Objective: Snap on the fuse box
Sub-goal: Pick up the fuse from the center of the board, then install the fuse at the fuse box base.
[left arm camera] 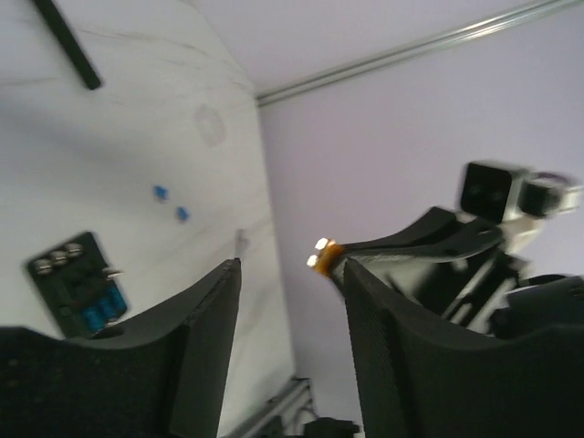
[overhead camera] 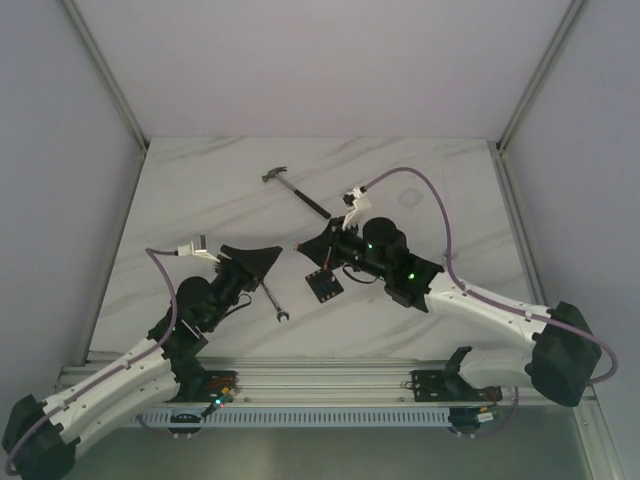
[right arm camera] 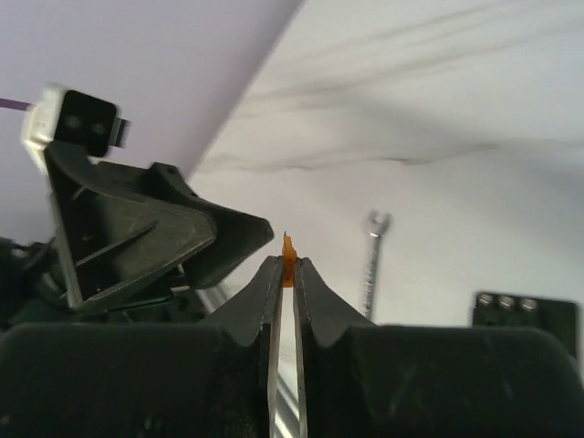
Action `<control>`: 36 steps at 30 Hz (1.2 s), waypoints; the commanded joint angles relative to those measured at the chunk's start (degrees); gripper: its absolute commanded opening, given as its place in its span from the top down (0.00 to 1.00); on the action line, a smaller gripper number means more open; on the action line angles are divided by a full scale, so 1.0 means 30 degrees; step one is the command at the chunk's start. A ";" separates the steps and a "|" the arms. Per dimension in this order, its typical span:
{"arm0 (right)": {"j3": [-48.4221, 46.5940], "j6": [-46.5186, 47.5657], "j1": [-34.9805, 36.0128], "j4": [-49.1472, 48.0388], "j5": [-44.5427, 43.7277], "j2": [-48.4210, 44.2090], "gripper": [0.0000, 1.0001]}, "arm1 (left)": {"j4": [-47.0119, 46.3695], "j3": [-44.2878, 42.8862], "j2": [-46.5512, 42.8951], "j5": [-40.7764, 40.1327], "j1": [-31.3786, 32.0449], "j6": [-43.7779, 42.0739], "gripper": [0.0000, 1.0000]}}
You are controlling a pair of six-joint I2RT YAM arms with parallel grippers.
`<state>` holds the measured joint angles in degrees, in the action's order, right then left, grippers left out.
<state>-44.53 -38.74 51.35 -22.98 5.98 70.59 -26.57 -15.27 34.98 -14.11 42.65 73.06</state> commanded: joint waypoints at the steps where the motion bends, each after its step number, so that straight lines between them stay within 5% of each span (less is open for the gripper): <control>1: -0.2661 0.3075 -0.0047 0.7417 -0.1624 0.0897 1.00 | 0.3174 0.0082 -0.0247 -0.1081 -0.0016 -0.2381 0.40; 11: -0.7656 0.5807 0.0157 1.4797 -0.3510 0.5268 1.00 | 0.3523 -0.0440 0.3341 0.0349 -0.0525 -0.4521 0.20; 21: -1.1250 0.7319 0.0362 1.7980 -0.4482 0.9568 1.00 | 0.0421 -0.0306 0.8706 0.4931 -0.3137 -0.4861 0.00; 36: -1.4075 0.8597 0.0886 2.0435 -0.4361 1.3299 1.00 | -0.0378 -0.0398 1.1042 0.7190 -0.5724 -0.5057 0.00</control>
<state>-84.03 -14.68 53.25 35.11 -6.28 108.92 -26.17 -15.42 67.99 5.06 26.72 59.16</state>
